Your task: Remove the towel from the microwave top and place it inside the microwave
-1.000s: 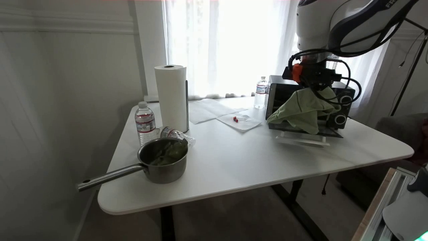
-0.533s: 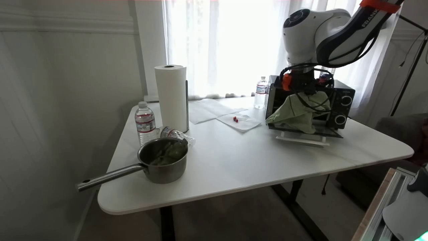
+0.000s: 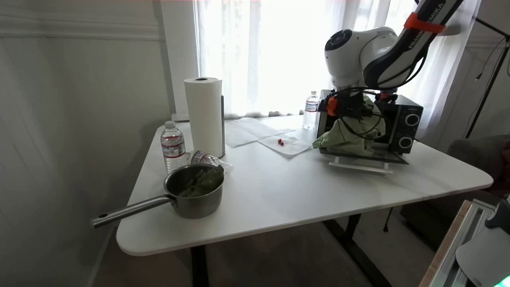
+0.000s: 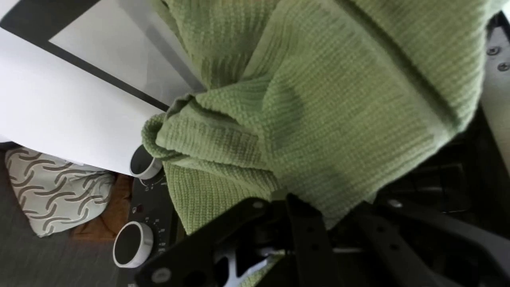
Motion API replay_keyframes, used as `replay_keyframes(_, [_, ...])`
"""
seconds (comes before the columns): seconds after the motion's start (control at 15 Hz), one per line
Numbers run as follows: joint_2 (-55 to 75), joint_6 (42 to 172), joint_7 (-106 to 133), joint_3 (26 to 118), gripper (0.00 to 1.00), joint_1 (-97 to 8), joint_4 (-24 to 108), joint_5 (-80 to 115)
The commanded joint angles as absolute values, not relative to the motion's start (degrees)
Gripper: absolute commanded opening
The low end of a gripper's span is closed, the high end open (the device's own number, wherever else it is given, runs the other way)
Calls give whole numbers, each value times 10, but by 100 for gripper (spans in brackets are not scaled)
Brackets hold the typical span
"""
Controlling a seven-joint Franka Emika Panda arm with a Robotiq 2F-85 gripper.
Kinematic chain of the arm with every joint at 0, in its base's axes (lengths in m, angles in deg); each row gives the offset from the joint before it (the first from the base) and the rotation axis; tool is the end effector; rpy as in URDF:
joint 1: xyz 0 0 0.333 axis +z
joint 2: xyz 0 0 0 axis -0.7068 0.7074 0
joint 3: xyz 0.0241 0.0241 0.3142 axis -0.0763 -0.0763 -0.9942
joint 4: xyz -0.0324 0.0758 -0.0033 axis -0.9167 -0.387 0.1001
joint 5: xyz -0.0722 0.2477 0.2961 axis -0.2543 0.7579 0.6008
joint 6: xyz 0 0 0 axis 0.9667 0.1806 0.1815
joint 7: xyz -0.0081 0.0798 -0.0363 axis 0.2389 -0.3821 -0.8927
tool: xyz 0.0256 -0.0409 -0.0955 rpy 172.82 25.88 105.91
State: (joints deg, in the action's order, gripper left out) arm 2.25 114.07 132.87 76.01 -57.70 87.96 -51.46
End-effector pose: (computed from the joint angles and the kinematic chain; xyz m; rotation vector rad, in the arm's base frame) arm 0.4522 -0.1695 0.2417 1.9044 -1.6891 0.6757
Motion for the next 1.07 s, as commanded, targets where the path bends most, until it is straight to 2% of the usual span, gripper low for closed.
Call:
replay_keyframes(0.0, [63, 1154, 1394, 777, 2, -564, 838, -581])
replay_keyframes(0.27, [98, 1151, 1425, 776, 2, -564, 802, -633])
replay_keyframes(0.33, [74, 1143, 1381, 771, 9, -568, 826, -593])
replay_keyframes(0.73, [93, 1143, 1389, 770, 9, -568, 808, -602])
replay_keyframes(0.8, [93, 1143, 1389, 770, 2, -568, 808, -603])
replay_keyframes(1.0, [130, 1130, 1475, 779, 2, -558, 771, -695])
